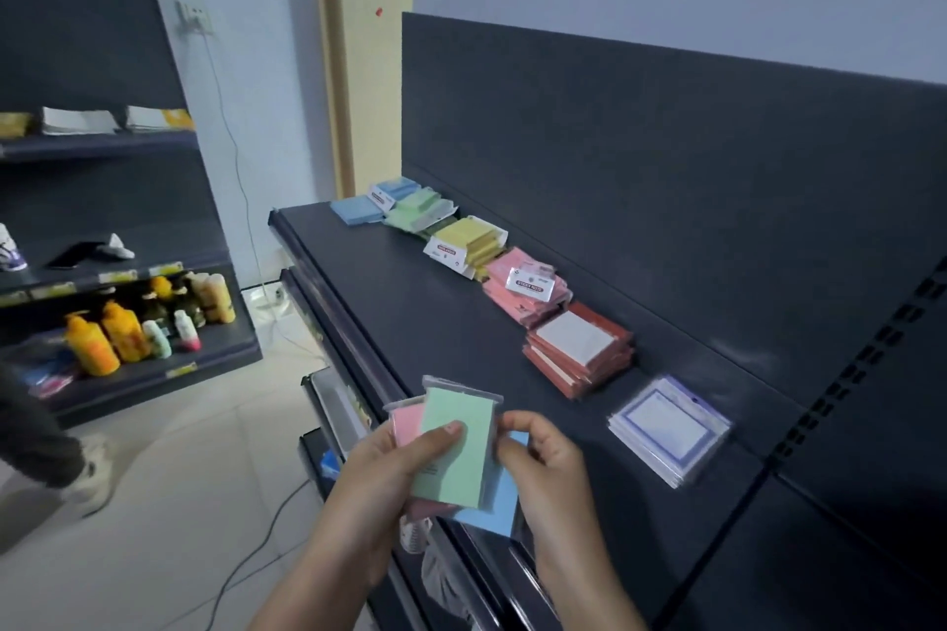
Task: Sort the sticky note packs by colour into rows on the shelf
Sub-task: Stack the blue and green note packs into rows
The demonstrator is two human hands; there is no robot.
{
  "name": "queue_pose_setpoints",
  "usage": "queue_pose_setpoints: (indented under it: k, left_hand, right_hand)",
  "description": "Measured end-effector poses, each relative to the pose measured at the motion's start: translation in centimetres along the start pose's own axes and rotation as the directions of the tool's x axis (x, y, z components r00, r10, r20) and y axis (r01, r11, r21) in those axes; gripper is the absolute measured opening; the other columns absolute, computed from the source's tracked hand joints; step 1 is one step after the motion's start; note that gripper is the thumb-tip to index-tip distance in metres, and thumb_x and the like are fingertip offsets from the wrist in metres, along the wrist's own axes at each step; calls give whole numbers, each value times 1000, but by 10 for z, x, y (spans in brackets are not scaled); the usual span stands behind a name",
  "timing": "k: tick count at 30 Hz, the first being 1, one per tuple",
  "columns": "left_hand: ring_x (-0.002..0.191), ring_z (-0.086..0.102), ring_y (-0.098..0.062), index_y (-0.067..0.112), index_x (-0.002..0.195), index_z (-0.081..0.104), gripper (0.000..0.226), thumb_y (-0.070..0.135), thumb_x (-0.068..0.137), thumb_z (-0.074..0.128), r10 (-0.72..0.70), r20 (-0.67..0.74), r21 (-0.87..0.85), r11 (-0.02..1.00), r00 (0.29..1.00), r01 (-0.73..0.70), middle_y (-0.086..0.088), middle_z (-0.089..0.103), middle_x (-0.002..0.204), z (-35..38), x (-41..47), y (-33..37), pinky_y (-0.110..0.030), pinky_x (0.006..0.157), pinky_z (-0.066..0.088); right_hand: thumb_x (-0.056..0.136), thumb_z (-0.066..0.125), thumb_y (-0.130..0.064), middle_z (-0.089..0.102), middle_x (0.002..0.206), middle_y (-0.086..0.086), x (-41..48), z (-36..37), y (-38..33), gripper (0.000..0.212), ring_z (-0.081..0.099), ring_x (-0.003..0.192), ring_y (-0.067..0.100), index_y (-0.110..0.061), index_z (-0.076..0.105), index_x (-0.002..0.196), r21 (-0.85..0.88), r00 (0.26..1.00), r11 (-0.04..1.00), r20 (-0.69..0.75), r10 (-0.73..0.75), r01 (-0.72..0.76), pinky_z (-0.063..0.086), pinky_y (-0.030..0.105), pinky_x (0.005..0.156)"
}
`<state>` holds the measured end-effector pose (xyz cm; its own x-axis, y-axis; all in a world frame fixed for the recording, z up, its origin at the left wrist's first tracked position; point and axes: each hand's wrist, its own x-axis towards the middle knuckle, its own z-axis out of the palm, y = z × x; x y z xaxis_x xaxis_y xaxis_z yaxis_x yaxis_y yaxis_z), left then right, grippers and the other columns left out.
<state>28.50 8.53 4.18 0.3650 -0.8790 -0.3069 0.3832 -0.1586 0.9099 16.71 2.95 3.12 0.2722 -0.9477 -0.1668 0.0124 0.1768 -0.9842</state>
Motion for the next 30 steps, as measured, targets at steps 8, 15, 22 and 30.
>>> queue_pose_setpoints:
  k: [8,15,22,30]
  left_hand:
    - [68,69,-14,12,109,59,22,20,89,57,28,-42,-8,1000,999,-28,-6,72,86,-27,60,18,-27,50,52]
    - [78,68,-19,16,108,57,16,20,95,48,28,11,-36,999,1000,-28,-12,67,100,-86,114,60,-23,50,53]
    - [75,69,-19,12,104,63,17,20,92,54,76,128,58,995,989,-84,-10,73,93,-129,165,95,-30,54,55]
    - [66,66,-17,7,97,66,13,12,89,57,103,229,50,992,968,-118,-11,72,84,-105,214,91,-23,51,49]
  right_hand:
    - [89,53,-3,72,84,16,58,54,-1,27,64,78,27,-11,74,74,107,987,986,105,118,-129,52,46,79]
    - [90,55,-8,73,92,15,101,129,-7,18,69,80,21,-7,73,88,153,983,982,161,84,-109,56,27,66]
    - [83,62,-7,70,84,21,138,186,-14,14,69,68,25,3,63,94,236,992,966,85,92,-110,54,30,52]
    - [79,68,-15,70,90,24,170,168,-13,24,67,78,33,3,62,93,214,970,974,-212,121,-75,53,50,79]
